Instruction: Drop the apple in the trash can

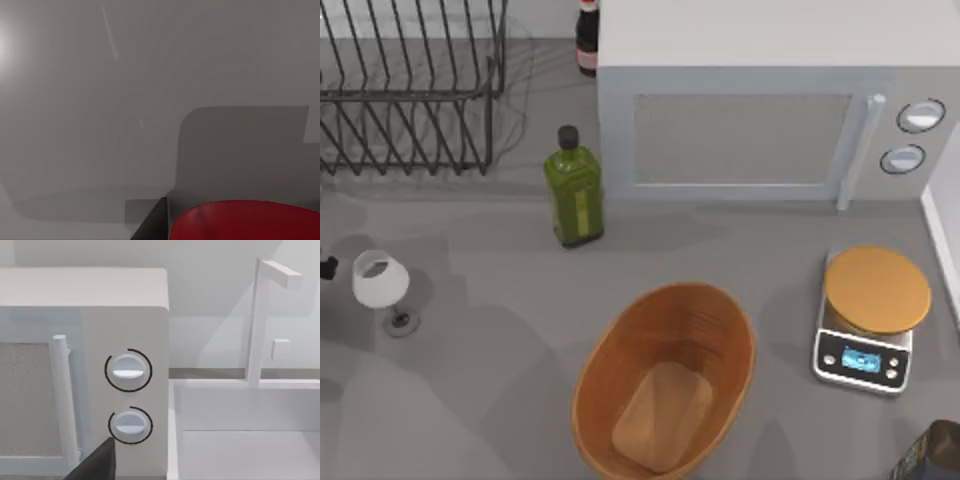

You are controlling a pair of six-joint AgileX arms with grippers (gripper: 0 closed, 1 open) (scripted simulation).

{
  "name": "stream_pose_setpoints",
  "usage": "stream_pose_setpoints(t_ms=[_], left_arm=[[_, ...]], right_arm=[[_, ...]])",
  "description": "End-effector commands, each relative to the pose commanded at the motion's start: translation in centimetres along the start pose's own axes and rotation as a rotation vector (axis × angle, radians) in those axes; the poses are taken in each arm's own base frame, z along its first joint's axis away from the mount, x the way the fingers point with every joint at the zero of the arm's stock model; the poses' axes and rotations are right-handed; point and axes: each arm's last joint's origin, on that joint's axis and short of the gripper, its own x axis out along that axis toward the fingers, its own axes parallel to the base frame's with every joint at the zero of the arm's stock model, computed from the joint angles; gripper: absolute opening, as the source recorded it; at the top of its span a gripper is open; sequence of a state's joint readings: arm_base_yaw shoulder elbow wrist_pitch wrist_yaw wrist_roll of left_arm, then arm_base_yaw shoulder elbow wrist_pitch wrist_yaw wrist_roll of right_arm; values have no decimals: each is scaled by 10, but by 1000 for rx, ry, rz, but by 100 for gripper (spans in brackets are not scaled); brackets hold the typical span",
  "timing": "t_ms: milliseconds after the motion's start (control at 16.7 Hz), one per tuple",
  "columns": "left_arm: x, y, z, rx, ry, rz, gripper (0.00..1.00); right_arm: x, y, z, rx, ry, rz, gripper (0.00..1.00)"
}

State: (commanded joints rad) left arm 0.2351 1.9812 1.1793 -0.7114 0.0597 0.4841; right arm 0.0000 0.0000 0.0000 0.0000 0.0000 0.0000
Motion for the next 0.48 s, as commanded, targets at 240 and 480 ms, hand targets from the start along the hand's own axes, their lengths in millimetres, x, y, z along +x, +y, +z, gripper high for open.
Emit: stream_pose_setpoints(t_ms=[240,480], left_arm=[[-11,6,0,1,-3,13,0],[-46,14,6,3,-15,-7,0]], right_arm=[[0,0,0,0,0,0,100],[0,0,0,0,0,0,100]])
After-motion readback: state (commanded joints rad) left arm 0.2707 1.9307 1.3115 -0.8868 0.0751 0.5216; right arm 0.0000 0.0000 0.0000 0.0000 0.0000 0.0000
